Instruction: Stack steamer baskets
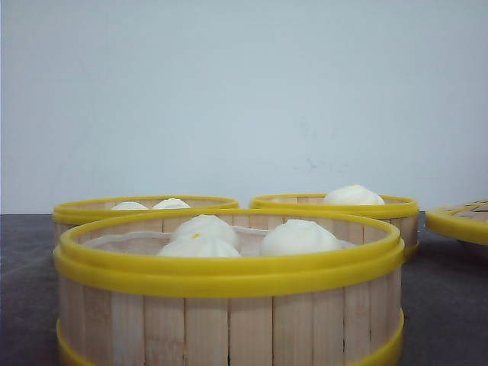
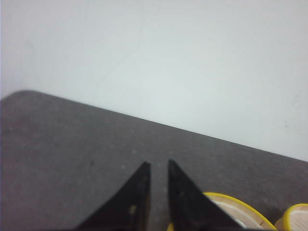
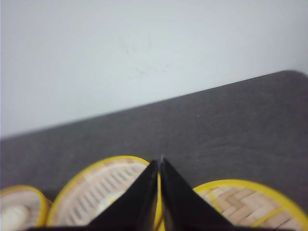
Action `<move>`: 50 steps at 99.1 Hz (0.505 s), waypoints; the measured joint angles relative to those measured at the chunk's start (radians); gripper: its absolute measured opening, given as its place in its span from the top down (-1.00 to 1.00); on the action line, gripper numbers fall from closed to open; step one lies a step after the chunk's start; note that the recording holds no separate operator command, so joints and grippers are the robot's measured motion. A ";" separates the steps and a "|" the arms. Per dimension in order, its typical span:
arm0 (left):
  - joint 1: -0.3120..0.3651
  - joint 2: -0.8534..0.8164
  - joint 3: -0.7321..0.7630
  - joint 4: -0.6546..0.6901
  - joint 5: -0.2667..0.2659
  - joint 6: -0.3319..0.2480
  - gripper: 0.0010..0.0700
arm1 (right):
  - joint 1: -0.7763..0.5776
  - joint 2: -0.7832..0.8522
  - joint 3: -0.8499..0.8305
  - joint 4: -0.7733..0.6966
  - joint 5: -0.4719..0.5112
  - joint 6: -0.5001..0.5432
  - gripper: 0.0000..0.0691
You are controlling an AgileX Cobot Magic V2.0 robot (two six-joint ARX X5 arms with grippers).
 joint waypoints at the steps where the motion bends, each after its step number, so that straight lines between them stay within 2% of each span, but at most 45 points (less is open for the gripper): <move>1: 0.000 0.006 0.006 -0.004 0.000 0.003 0.66 | 0.001 0.004 0.005 -0.003 0.000 -0.006 0.78; 10: -0.003 0.059 0.030 -0.017 0.023 0.031 0.14 | 0.015 0.028 0.030 -0.016 -0.002 -0.037 0.19; 14: -0.007 0.084 0.031 -0.021 0.038 0.042 -0.01 | 0.021 0.035 0.032 -0.017 -0.003 -0.042 -0.03; 18: -0.013 0.111 0.031 -0.026 0.053 0.050 -0.10 | 0.028 0.040 0.032 -0.019 -0.003 -0.047 -0.15; 29: -0.038 0.209 0.031 -0.020 0.079 0.060 -0.17 | 0.044 0.058 0.032 -0.026 -0.018 -0.056 -0.28; 50: -0.094 0.470 0.069 -0.031 0.097 0.064 -0.18 | 0.066 0.066 0.032 -0.023 -0.020 -0.057 -0.30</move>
